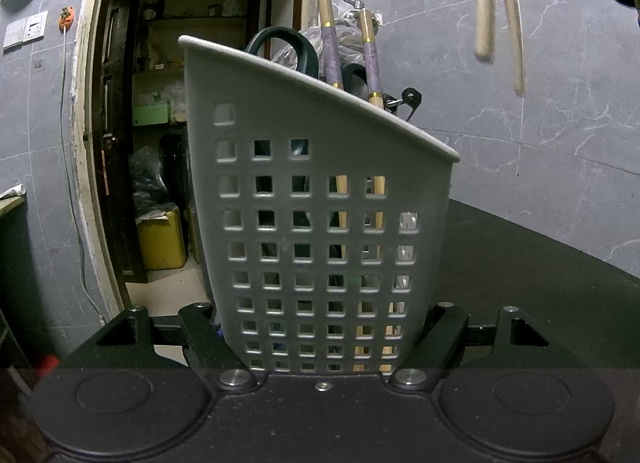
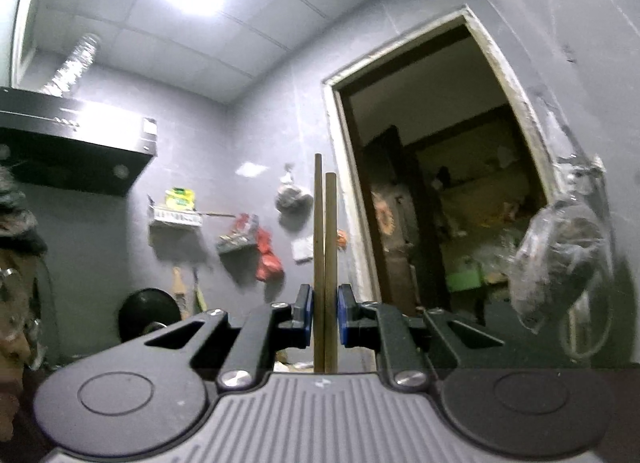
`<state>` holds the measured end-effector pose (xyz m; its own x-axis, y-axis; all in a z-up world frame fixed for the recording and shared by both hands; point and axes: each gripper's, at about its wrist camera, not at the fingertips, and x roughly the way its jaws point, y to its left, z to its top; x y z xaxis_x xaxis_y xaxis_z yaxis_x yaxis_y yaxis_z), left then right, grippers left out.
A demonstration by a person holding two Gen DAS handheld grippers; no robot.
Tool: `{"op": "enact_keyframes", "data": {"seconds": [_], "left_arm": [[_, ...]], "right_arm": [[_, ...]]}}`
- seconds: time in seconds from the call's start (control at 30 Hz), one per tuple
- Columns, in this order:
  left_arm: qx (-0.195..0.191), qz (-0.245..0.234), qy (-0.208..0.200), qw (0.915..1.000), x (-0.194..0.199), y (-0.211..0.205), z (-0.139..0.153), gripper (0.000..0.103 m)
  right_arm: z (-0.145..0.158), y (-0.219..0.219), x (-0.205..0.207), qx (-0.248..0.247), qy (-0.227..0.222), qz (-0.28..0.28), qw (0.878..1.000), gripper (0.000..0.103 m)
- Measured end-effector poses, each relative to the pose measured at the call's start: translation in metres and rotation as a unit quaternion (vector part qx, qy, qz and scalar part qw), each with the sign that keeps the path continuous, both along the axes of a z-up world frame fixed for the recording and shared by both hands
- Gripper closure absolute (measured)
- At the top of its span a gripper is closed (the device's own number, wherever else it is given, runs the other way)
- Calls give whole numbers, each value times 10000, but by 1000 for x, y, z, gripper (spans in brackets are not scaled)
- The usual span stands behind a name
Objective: Organize utensils
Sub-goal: 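Lift the chopsticks upright with the right tool above the caddy, then lower the chopsticks into the caddy held by the left tool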
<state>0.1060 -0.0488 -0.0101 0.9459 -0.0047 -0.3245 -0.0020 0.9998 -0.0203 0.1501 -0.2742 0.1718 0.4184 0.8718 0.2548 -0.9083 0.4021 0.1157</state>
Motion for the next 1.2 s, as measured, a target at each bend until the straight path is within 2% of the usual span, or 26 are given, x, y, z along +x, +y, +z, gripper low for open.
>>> {"op": "enact_keyframes", "data": {"seconds": [0.23, 0.5, 0.7, 0.93, 1.2], "left_arm": [[0, 4, 1, 10000, -1, 1, 0, 25], [2, 5, 3, 10000, -1, 1, 0, 25], [2, 5, 4, 10000, -1, 1, 0, 25], [4, 6, 6, 10000, -1, 0, 0, 25], [4, 8, 8, 10000, -2, 1, 0, 25]], "right_arm": [[4, 22, -2, 192, -48, 436, 9989, 89], [-3, 34, 7, 252, 134, 665, 9974, 89], [-11, 39, 11, 221, 124, 549, 9982, 89], [-22, 47, 11, -38, 75, 380, 9992, 88], [-30, 50, 12, -157, 201, 385, 9989, 88]]}}
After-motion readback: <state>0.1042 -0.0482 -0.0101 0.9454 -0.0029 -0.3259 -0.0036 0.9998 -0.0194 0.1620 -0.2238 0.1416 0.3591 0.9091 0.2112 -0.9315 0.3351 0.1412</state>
